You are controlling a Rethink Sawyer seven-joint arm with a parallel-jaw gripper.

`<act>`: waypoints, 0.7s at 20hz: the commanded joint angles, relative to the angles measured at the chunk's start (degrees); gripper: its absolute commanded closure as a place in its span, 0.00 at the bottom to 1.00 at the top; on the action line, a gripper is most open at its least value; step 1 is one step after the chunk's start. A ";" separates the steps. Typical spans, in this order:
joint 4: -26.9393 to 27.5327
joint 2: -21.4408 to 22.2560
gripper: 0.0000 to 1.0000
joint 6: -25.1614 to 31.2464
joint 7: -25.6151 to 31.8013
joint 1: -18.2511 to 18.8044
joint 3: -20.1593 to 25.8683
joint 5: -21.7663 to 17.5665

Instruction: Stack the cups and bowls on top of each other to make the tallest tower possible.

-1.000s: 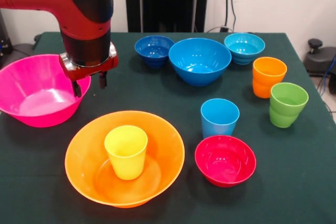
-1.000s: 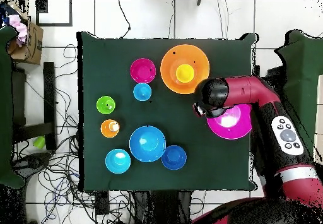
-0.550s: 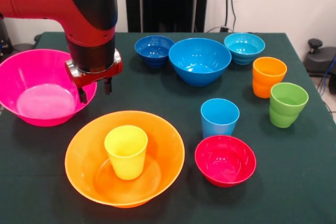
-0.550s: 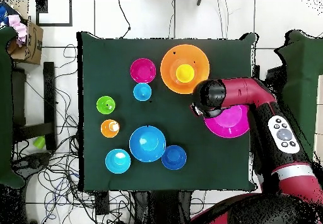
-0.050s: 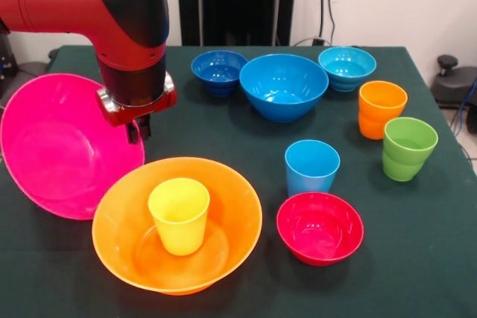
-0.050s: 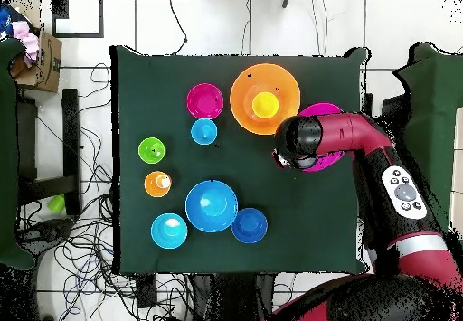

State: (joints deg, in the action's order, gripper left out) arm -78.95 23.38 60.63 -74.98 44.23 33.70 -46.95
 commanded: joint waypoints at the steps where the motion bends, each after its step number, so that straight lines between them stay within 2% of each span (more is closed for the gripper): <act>1: 1.60 -1.48 1.00 -2.51 16.78 -0.47 0.09 -5.23; 8: 0.91 -0.86 1.00 -2.22 16.86 -0.01 -0.20 -5.25; 12: 1.97 -1.01 1.00 -0.63 16.49 -1.03 -0.26 -5.00; 14: 1.32 1.66 1.00 2.34 16.20 -2.08 0.08 -3.52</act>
State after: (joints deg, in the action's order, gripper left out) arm -78.96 23.63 60.67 -74.98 44.27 33.68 -47.20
